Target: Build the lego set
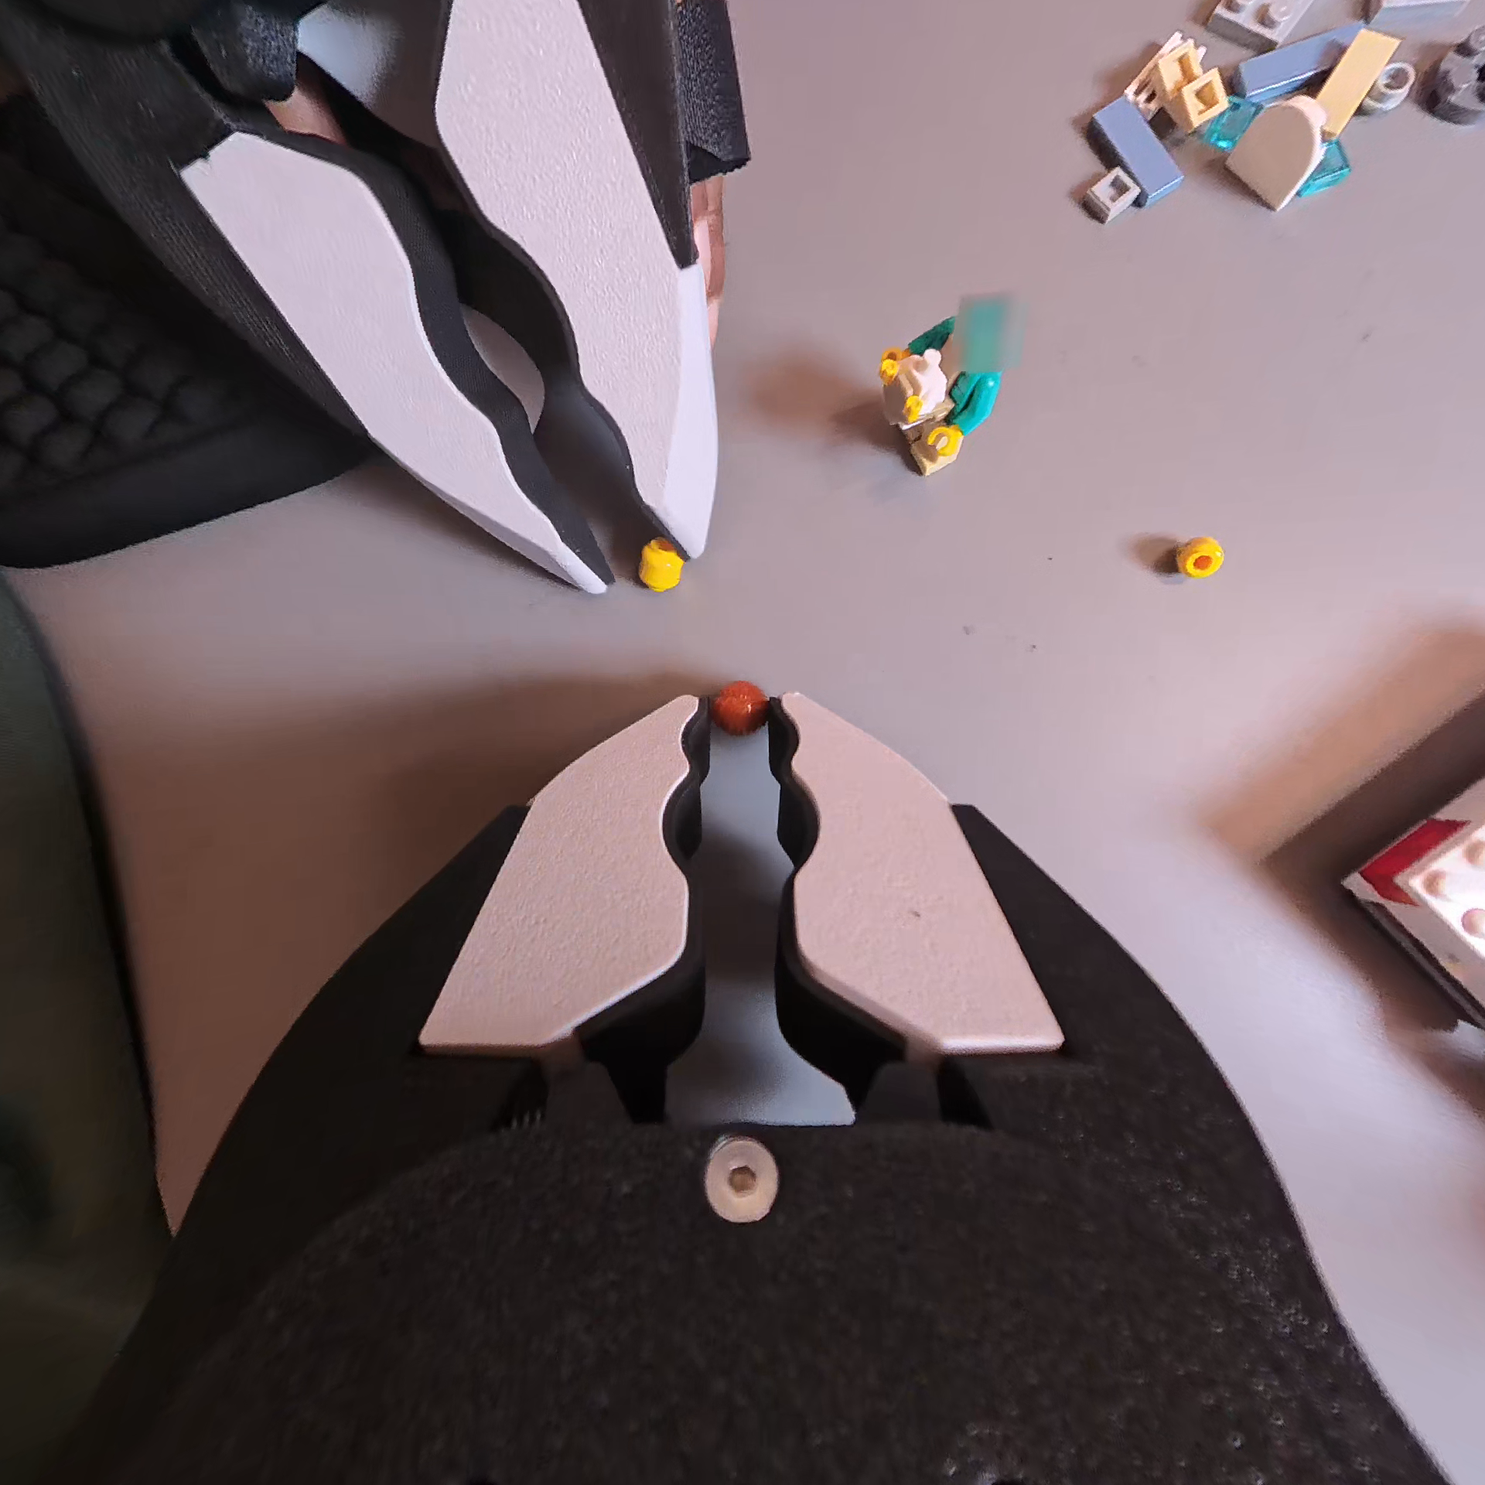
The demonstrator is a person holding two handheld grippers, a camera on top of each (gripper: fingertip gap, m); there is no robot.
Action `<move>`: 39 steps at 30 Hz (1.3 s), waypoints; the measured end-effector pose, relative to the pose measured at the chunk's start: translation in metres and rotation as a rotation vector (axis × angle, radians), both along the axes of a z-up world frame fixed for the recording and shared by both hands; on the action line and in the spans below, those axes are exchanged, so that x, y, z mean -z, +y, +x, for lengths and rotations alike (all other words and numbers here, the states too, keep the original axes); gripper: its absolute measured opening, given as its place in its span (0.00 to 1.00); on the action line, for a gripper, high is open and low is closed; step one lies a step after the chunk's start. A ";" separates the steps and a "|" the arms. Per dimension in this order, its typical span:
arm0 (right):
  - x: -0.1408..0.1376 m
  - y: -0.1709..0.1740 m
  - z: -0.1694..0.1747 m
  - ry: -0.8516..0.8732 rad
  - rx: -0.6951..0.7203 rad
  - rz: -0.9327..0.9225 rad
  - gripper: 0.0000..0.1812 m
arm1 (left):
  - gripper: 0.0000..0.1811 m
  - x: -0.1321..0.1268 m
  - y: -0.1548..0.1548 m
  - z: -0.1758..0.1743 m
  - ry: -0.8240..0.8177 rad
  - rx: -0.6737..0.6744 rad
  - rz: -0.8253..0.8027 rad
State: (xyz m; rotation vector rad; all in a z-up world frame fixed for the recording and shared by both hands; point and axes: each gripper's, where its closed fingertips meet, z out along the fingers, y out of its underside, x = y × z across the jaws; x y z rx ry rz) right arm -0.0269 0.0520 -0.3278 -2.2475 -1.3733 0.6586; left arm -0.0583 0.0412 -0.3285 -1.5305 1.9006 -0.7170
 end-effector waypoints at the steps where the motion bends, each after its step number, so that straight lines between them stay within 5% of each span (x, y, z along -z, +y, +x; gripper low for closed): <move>1: -0.001 0.000 0.001 0.010 0.003 -0.001 0.07 | 0.11 0.000 -0.001 -0.001 0.005 0.003 -0.009; 32: -0.005 -0.011 0.000 0.090 -0.063 0.021 0.07 | 0.06 0.002 -0.010 0.017 0.059 -0.054 -0.124; 39: -0.005 -0.001 0.014 0.058 -0.026 0.051 0.08 | 0.06 0.001 -0.002 0.019 0.063 -0.010 0.030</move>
